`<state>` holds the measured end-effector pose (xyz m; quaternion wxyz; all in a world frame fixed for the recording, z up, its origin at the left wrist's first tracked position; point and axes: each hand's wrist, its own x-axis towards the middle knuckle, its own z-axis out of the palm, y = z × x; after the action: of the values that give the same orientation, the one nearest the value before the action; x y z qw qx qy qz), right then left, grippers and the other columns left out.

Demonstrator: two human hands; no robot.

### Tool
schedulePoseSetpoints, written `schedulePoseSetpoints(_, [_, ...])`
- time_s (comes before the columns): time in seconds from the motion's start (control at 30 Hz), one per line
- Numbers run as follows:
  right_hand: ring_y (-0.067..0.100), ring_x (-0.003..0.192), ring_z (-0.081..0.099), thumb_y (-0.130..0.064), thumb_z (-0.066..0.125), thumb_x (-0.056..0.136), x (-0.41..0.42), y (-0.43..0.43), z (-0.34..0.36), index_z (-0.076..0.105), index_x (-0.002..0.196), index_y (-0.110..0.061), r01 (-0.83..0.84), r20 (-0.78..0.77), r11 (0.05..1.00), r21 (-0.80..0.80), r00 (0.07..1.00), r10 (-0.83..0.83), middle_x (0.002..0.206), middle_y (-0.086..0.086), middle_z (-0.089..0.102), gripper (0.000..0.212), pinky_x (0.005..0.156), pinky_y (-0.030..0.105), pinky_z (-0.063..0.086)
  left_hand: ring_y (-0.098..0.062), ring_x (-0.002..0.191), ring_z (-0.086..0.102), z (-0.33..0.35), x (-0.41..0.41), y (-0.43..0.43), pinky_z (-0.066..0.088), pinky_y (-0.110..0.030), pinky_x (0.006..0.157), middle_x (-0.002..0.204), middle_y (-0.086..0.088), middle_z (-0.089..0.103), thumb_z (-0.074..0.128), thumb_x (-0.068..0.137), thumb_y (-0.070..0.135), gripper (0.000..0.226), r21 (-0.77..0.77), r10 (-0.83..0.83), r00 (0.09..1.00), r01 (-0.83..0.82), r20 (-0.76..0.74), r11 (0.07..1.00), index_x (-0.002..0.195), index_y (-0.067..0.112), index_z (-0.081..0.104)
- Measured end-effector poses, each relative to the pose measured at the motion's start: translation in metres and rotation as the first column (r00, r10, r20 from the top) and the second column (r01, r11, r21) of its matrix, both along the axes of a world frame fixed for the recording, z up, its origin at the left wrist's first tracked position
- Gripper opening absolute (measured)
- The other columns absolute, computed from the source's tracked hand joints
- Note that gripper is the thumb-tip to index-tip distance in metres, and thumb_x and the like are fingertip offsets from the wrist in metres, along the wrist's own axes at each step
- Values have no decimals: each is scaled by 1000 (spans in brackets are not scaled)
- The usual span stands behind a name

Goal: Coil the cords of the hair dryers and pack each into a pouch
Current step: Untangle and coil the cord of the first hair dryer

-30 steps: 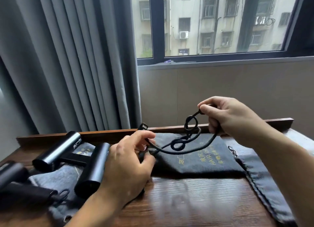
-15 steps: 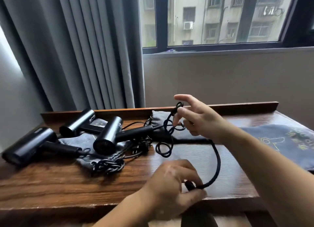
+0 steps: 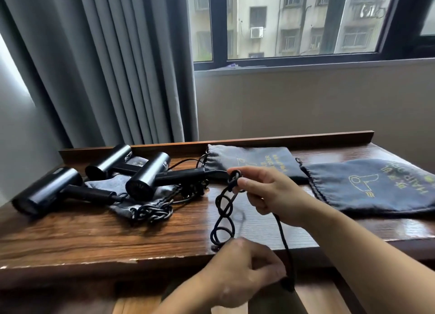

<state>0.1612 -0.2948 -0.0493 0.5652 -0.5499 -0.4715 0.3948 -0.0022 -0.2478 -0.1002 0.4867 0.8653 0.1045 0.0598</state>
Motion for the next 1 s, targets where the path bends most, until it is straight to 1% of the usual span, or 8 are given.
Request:
schedulePoseSetpoints(0.17, [11, 52, 26, -11, 53, 103, 7, -3, -15, 63, 130, -16, -10, -82, 998, 54, 997, 15, 91, 5, 62, 30, 44, 18, 23, -14, 56, 60, 22, -6, 43, 50, -31, 56, 64, -2, 69, 70, 87, 26, 13, -44, 229, 934, -226, 273, 973, 76, 20, 72])
schedulePoseSetpoints(0.3, [10, 52, 27, -15, 56, 100, 12, 4, -17, 64, 130, -20, -57, -31, 996, 73, 998, 60, 91, 6, 64, 31, 45, 18, 23, -12, 66, 63, 31, 11, 77, 52, -33, 61, 72, 3, 66, 63, 90, 37, 15, 80, 414, 745, -527, 522, 846, 81, 25, 65])
schedulePoseSetpoints(0.43, [10, 53, 28, -6, 51, 103, 10, 12, -21, 60, 136, -16, -34, 10, 997, 75, 999, 34, 70, -5, 57, 36, 47, 20, 22, -18, 93, 72, 18, 34, 91, 58, -43, 88, 98, -3, 73, 62, 94, 41, 27, -220, 315, 871, -247, 376, 944, 114, 24, 56])
schedulePoseSetpoints(0.5, [8, 51, 32, -5, 57, 100, 10, 13, -25, 63, 132, -15, 48, 30, 997, 61, 998, -50, 71, 0, 58, 34, 46, 19, 24, -25, 90, 69, 8, 38, 95, 58, -48, 87, 100, -4, 71, 68, 93, 37, 38, -368, 283, 889, -143, 360, 919, 127, 27, 54])
schedulePoseSetpoints(0.6, [2, 47, 47, -20, 78, 87, 15, 11, -34, 70, 109, -20, 294, 269, 954, 59, 915, -299, 65, 0, 65, 23, 50, 21, 35, -21, 75, 66, -2, 34, 97, 56, -36, 68, 93, -3, 70, 74, 90, 27, 40, -309, 285, 879, -168, 383, 936, 128, 22, 60])
schedulePoseSetpoints(0.67, [6, 47, 48, -32, 83, 81, 19, 3, -41, 67, 92, -26, 356, 454, 934, 41, 826, -334, 60, 0, 65, 20, 52, 26, 37, -16, 78, 68, -8, 30, 98, 57, -31, 71, 93, -1, 73, 79, 85, 29, 38, -237, 291, 882, -213, 370, 948, 121, 22, 69])
schedulePoseSetpoints(0.83, [13, 52, 47, -21, 70, 94, 23, -28, -52, 67, 83, -27, 284, 313, 955, -89, 918, -244, 63, -6, 55, 13, 51, 29, 39, -22, 99, 71, -22, 22, 98, 57, -31, 85, 109, 2, 75, 85, 80, 22, 50, -258, 283, 902, -203, 327, 945, 126, 34, 69])
schedulePoseSetpoints(1.0, [11, 60, 57, -23, 74, 88, 12, -33, -50, 69, 78, -27, 418, 720, 890, 183, 560, -411, 69, -14, 64, 12, 59, 18, 41, -18, 87, 66, -26, 25, 97, 57, -30, 84, 107, 12, 72, 83, 84, 24, 46, -25, 266, 910, -272, 317, 962, 124, 42, 69])
